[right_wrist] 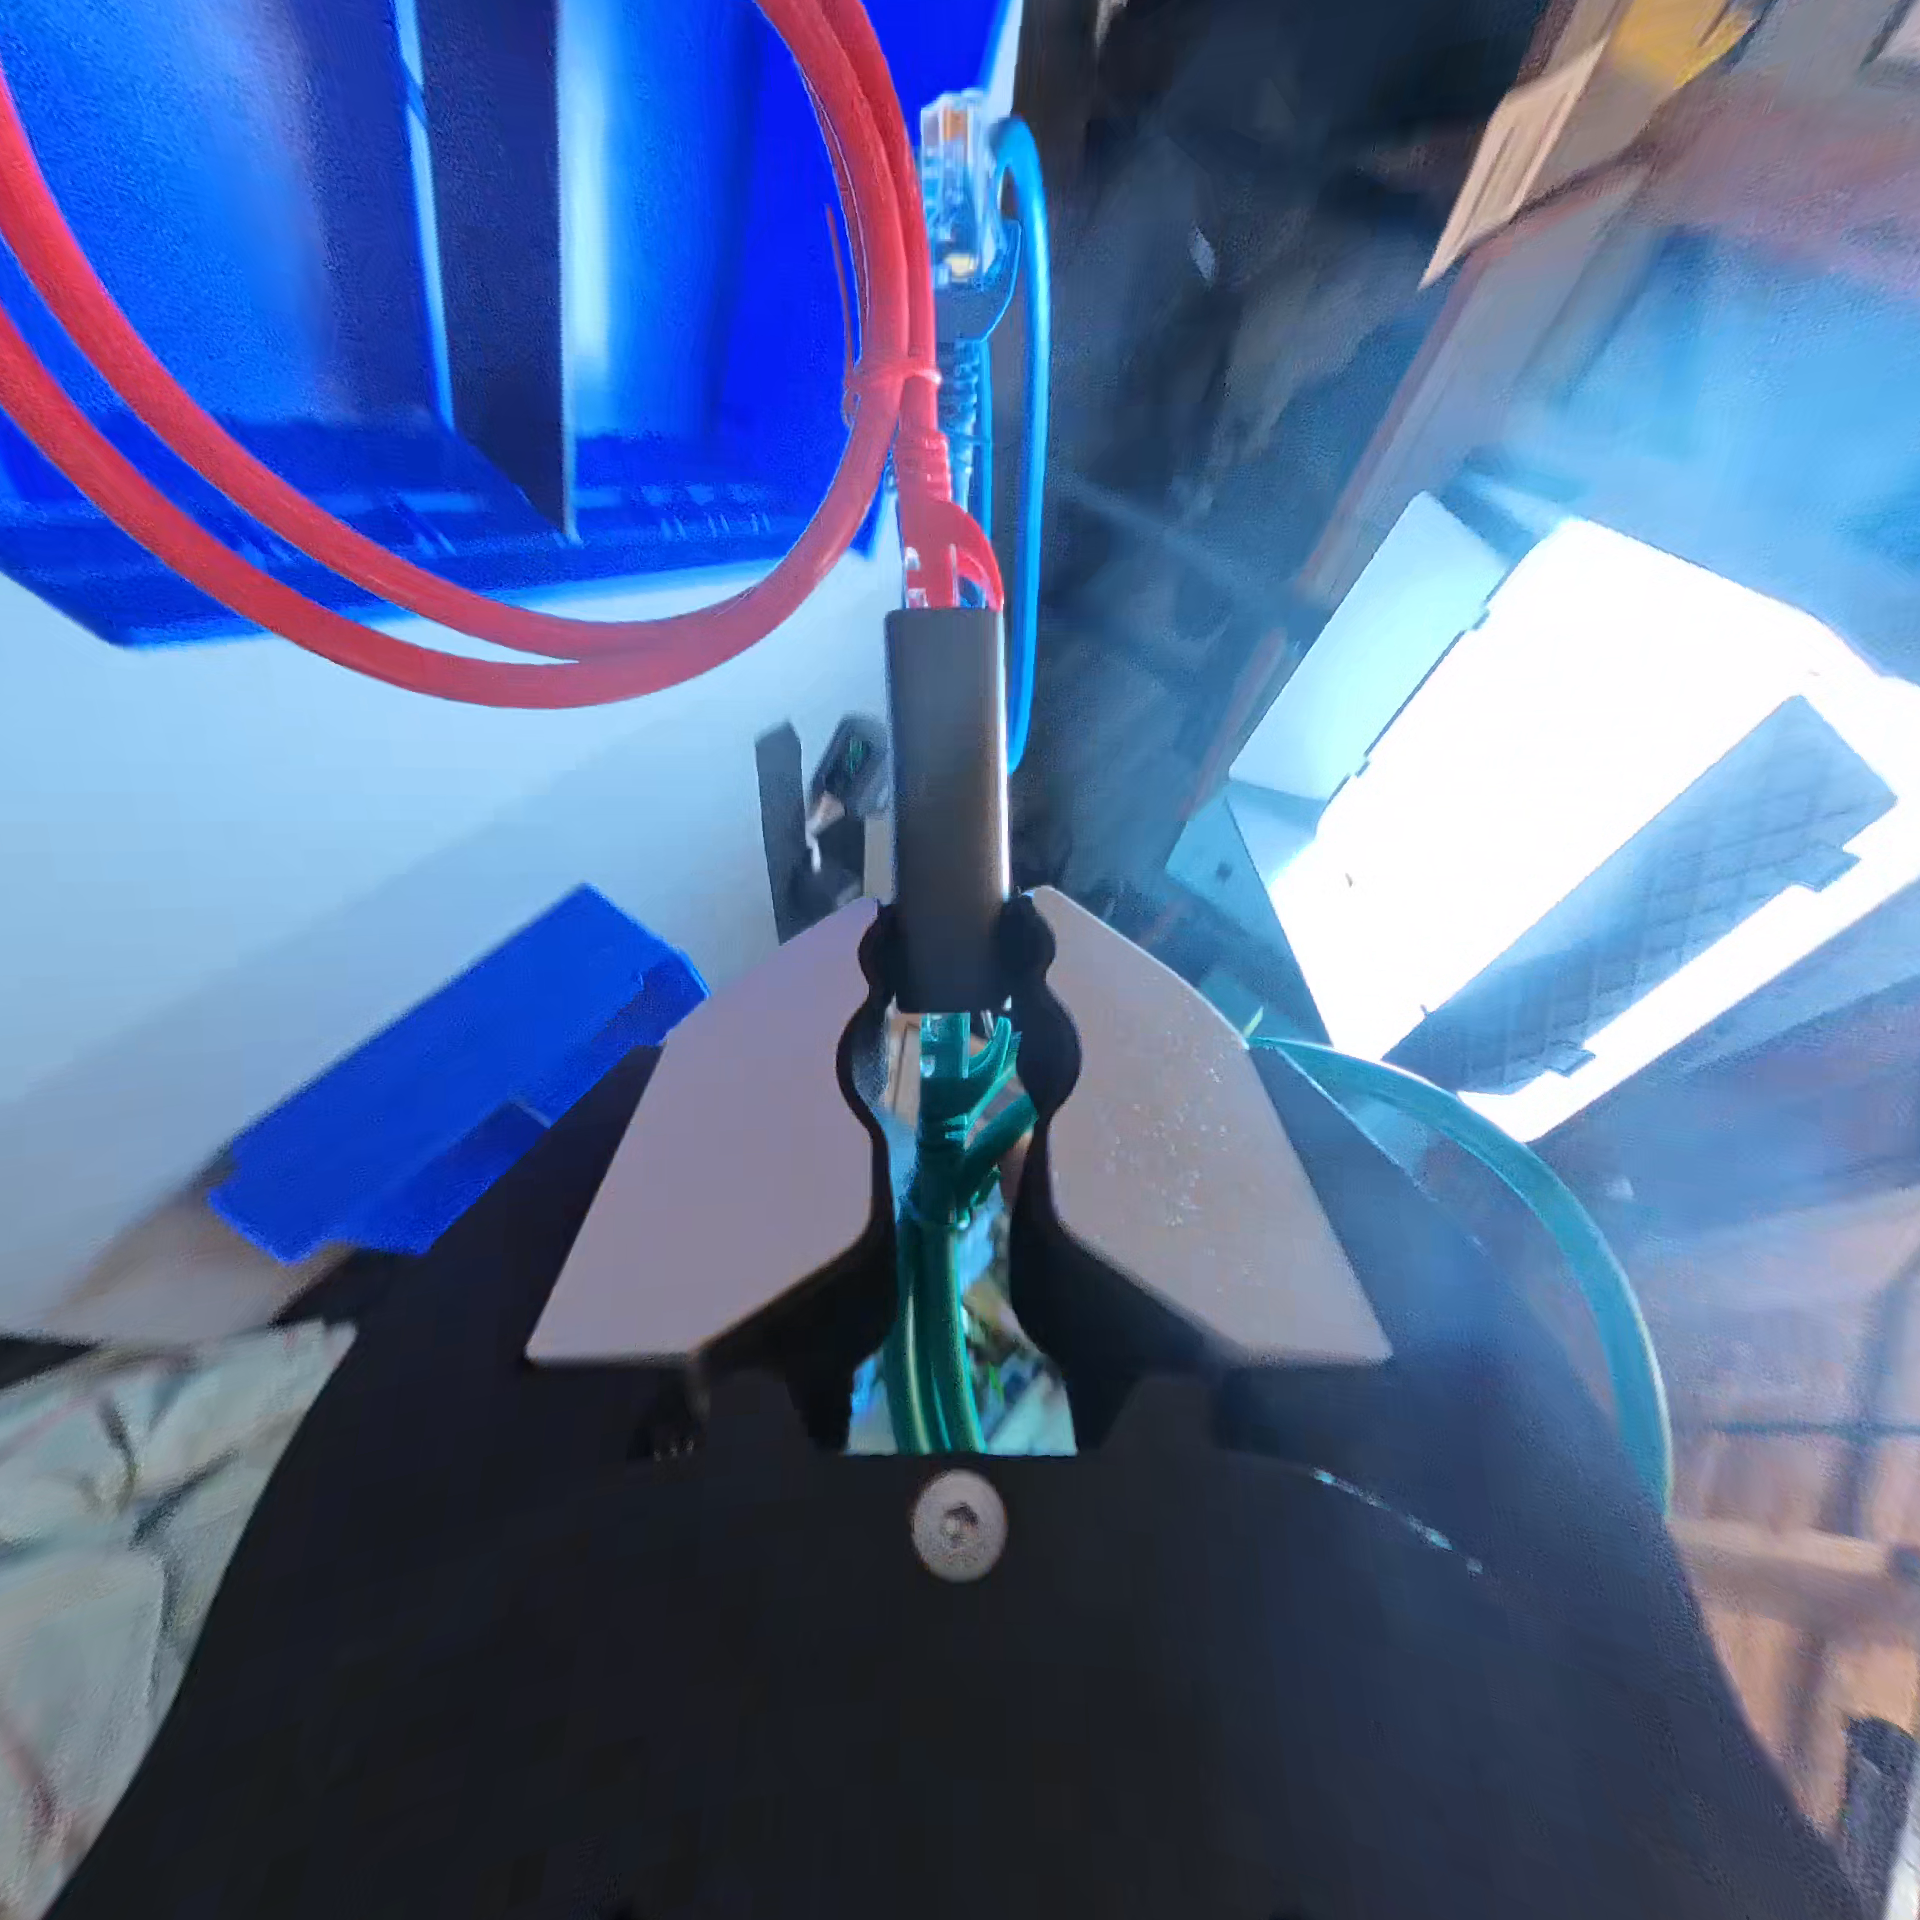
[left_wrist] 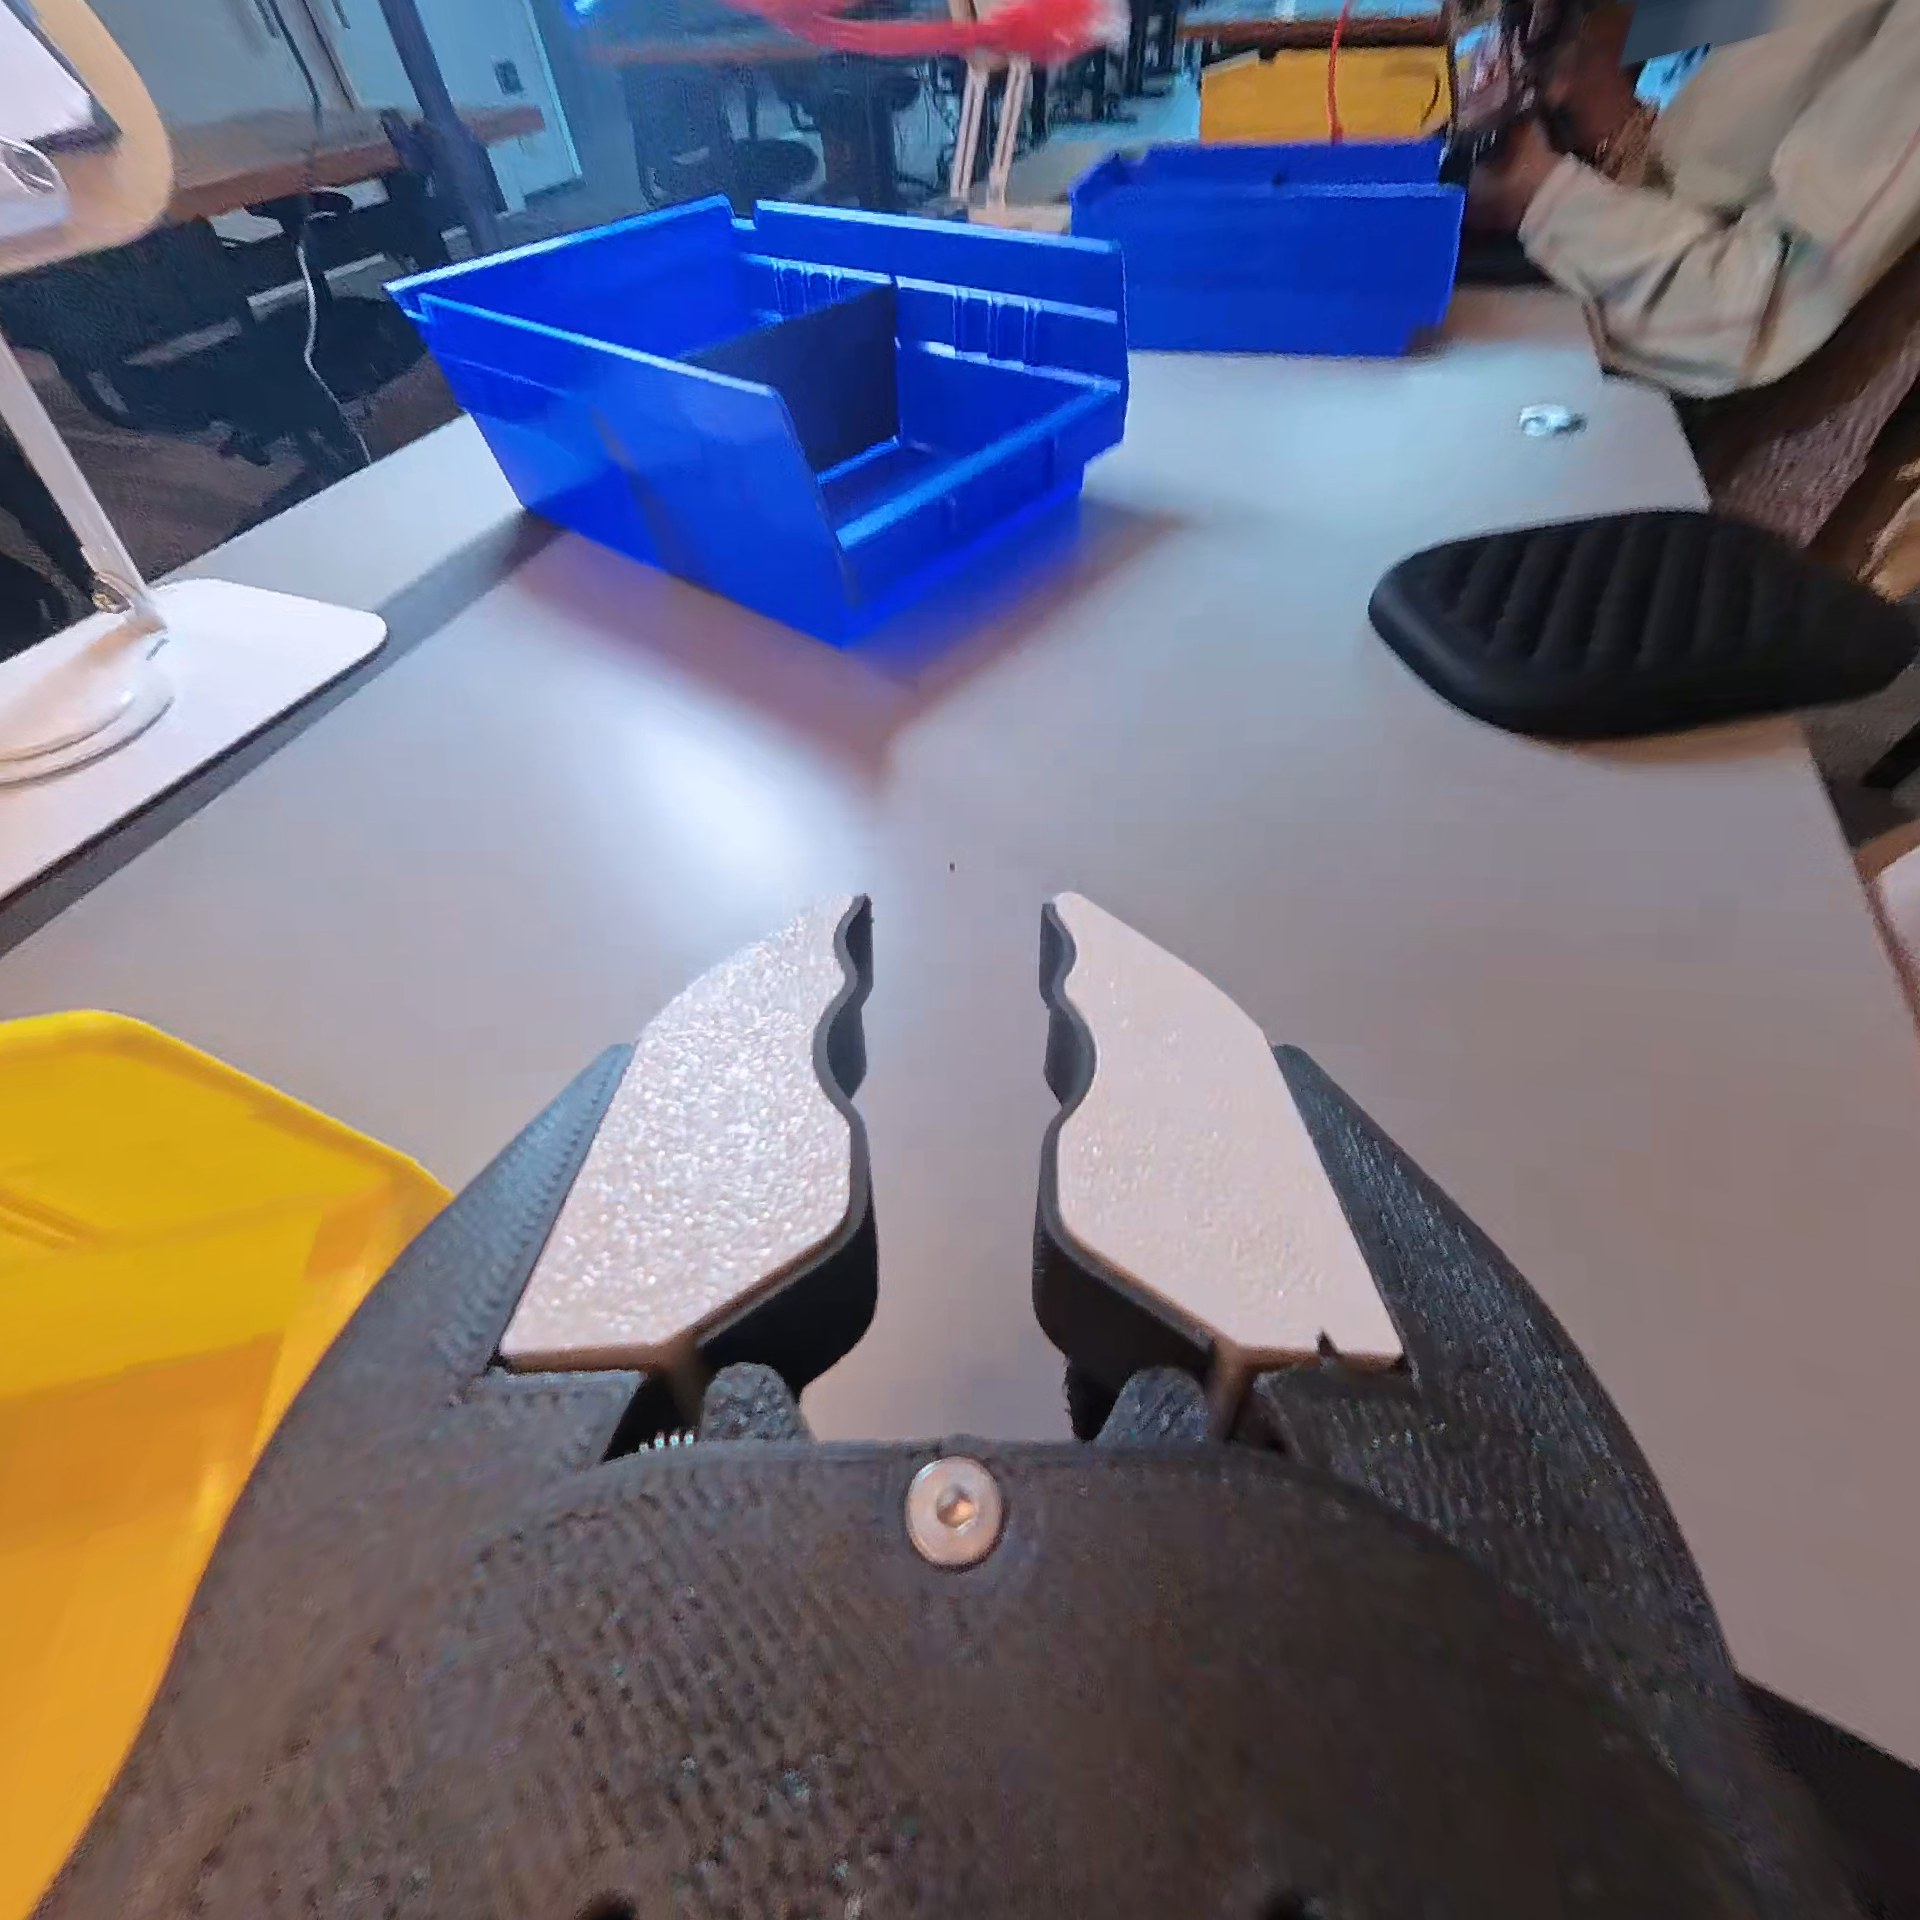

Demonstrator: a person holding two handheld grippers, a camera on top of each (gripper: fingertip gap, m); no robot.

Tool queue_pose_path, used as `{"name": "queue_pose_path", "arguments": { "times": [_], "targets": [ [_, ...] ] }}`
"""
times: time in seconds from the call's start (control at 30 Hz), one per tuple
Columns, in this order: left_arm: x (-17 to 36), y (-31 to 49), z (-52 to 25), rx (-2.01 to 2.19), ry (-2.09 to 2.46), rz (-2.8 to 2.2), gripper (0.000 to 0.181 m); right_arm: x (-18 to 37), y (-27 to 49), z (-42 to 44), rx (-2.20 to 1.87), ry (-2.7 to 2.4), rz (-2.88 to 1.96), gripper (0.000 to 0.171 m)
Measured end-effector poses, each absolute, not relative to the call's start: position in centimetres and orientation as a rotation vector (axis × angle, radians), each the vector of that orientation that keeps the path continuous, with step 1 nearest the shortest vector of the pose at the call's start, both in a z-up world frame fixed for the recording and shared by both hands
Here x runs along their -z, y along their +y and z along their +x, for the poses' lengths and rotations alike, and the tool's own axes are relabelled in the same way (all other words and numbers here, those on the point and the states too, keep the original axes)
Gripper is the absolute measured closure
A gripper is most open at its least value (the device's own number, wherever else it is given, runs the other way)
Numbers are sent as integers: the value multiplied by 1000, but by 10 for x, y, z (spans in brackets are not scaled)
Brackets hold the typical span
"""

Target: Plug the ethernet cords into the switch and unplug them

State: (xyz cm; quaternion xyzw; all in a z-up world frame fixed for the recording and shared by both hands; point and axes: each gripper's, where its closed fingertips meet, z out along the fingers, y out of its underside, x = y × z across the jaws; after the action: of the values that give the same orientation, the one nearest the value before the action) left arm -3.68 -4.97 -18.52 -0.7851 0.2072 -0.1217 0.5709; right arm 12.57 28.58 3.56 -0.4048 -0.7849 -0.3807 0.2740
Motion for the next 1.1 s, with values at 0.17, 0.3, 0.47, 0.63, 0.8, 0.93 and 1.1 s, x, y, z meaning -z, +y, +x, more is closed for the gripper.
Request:
{"name": "queue_pose_path", "arguments": {
  "times": [0.17,0.3,0.47,0.63,0.8,0.93,1.1],
  "targets": [
    [205,-52,-37,281,522,-1866,152,-3,346,96,1347,-2195,-1224,150],
    [210,-54,-36,290,520,-1870,154,65,370,56,1401,-2287,-1341,150],
    [211,-55,-35,297,527,-1868,155,121,381,6,1372,-2451,-1278,150],
    [212,-55,-33,312,532,-1872,155,144,393,-27,1348,-2479,-1121,149],
    [215,-56,-31,298,558,-1882,155,157,406,-54,1247,-2366,-966,130],
    [216,-55,-30,292,561,-1889,155,148,407,-66,1180,-2268,-777,116],
    [218,-55,-29,288,569,-1898,155,123,373,-79,754,-2091,-795,129]
  ]
}}
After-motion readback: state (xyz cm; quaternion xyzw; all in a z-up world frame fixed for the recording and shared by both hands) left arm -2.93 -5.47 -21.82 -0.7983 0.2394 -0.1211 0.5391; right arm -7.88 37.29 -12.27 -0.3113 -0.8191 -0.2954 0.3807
